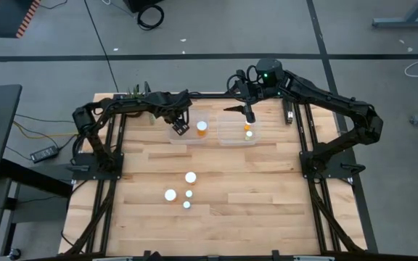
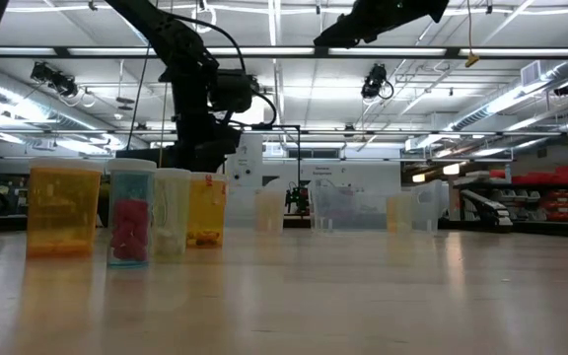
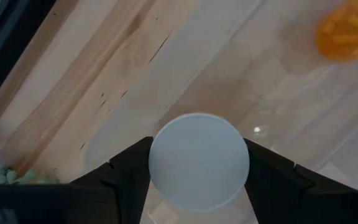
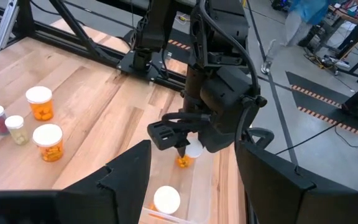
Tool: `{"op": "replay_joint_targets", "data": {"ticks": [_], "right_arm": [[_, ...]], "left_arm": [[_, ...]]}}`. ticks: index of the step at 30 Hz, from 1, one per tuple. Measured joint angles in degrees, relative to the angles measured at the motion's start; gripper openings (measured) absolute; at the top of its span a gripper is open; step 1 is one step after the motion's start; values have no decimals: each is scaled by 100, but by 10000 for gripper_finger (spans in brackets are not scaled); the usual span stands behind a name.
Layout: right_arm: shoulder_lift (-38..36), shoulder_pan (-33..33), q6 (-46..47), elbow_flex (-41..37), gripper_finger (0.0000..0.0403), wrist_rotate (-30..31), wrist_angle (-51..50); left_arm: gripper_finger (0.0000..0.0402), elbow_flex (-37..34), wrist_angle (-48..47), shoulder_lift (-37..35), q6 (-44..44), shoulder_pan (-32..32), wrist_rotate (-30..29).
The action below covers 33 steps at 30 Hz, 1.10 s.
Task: Pick and place medicine bottles into bin by pill shape (circle, oval)
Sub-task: Put the large orange pill bottle into the left transparent bin
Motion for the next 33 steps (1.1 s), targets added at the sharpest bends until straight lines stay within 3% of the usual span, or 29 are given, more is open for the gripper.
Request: {"op": "replay_joint_targets", "data": {"ticks": [13,26,33], "right_arm": [[0,0,-2,0,244,0,0],[1,0,-1,0,244,0,0],[-1,-6,-2,0,244,0,0]], "left_arm": [[286,-2,-3,-2,33,-4,-269],[288,563,-618,-4,185,-55,-317],[284,1019,-1198,-9,174,-509,-35]]}}
